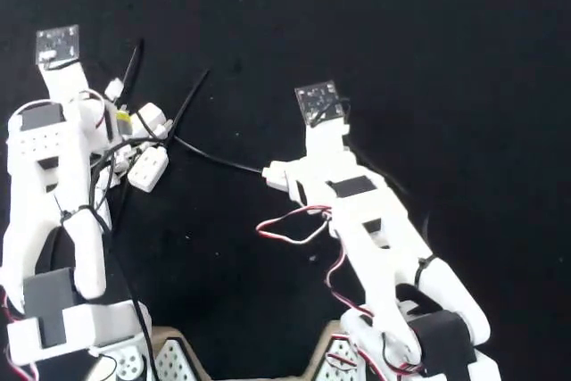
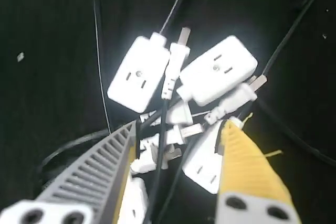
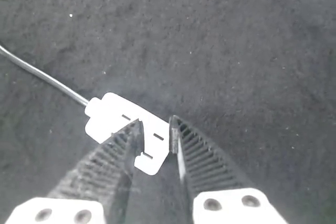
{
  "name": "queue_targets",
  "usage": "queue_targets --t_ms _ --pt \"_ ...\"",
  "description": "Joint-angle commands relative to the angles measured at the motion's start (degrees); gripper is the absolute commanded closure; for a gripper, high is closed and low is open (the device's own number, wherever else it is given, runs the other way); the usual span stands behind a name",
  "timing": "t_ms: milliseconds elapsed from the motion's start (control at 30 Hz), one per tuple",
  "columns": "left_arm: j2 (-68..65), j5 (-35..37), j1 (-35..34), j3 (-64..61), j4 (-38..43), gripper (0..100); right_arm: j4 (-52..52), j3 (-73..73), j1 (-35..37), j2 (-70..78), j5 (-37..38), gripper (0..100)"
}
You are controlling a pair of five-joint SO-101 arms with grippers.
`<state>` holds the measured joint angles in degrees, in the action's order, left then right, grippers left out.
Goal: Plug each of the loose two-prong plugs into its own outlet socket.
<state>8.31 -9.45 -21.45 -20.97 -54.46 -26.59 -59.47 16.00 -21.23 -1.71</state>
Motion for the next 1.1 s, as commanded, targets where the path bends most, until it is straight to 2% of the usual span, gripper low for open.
queue_targets --t_ms 0,167,333,600,667,833,900,1067 --pt "-2.73 -7.74 -0.84 5.76 -0.26 75 1.32 0.4 0.7 -2.07 -0.35 91.7" --pt "-12.66 -13.27 -0.84 16.48 -10.55 75 1.32 0.4 0.7 -2.24 -0.35 91.7" --pt "-24.44 -13.1 -1.01 30.29 -16.26 75 1.32 0.4 0.7 -2.33 -0.35 91.7" --pt "-38.33 -13.19 -5.67 46.11 -25.23 75 1.32 0.4 0.7 -2.42 -0.35 91.8" --pt "-40.62 -13.45 -6.02 48.92 -28.4 78 1.32 0.4 0.7 -2.42 -0.35 91.8" --pt "-43.87 -13.19 -5.32 53.58 -34.11 98 1.32 0.4 0.7 -2.42 -0.35 91.8" --pt "-44.04 -13.19 -5.14 55.34 -36.48 95 1.32 0.4 0.7 -2.33 -0.35 91.7" --pt "-43.96 -13.19 -5.58 66.68 -46.68 97 1.32 0.4 0.7 -2.33 -0.35 91.7"
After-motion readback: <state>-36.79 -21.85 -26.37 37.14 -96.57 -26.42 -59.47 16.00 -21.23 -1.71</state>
